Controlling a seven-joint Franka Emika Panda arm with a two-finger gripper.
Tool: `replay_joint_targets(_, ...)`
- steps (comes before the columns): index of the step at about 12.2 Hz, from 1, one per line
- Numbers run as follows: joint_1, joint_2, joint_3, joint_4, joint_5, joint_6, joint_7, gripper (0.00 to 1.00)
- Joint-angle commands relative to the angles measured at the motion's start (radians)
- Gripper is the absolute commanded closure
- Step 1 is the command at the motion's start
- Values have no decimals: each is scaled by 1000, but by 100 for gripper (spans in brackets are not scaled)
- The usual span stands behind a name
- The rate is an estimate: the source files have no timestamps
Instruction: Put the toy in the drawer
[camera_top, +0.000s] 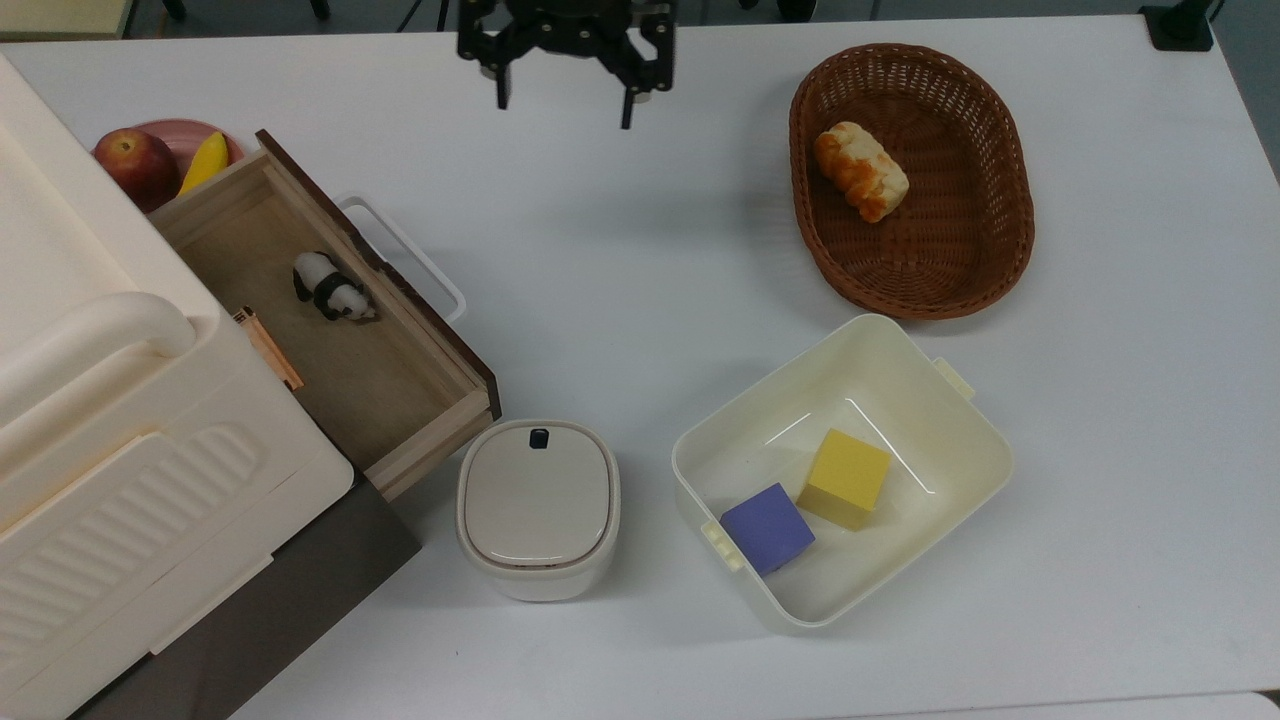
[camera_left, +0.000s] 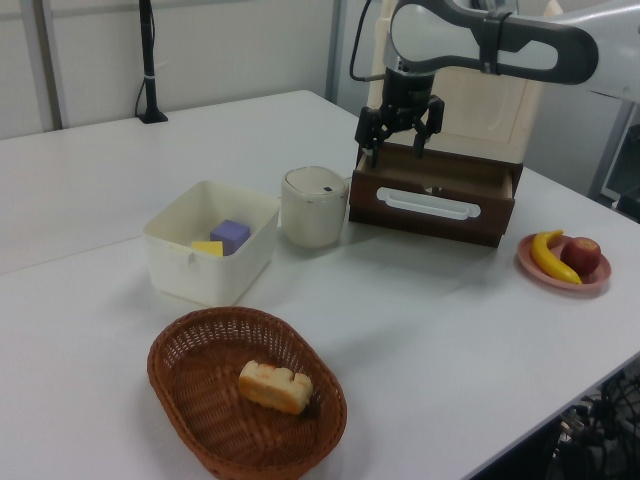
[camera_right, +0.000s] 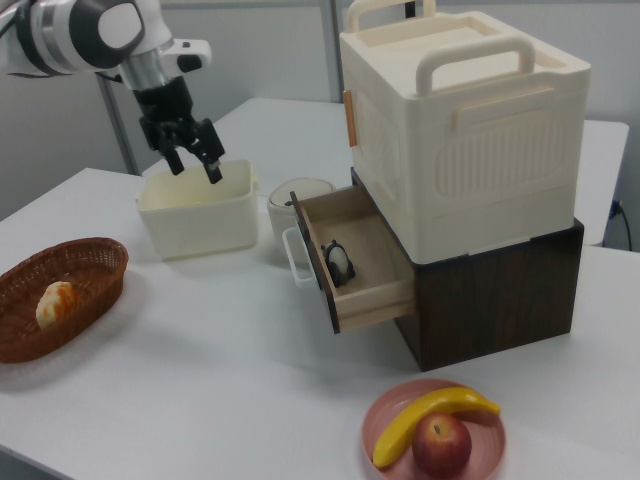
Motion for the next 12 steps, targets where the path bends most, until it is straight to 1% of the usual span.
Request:
replay_joint_targets(1, 108, -49, -157, -51, 54, 33, -44, 0)
replay_joint_targets(3, 107, -66, -159, -54, 70, 22, -84, 0)
replay_joint_targets(5, 99, -72, -164, -52, 104, -14, -171, 0)
replay_joint_targets(7, 94, -72, -165, -52, 124, -25, -176, 0)
replay_joint_targets(12, 93, -72, -165, -51, 125, -27, -176, 0)
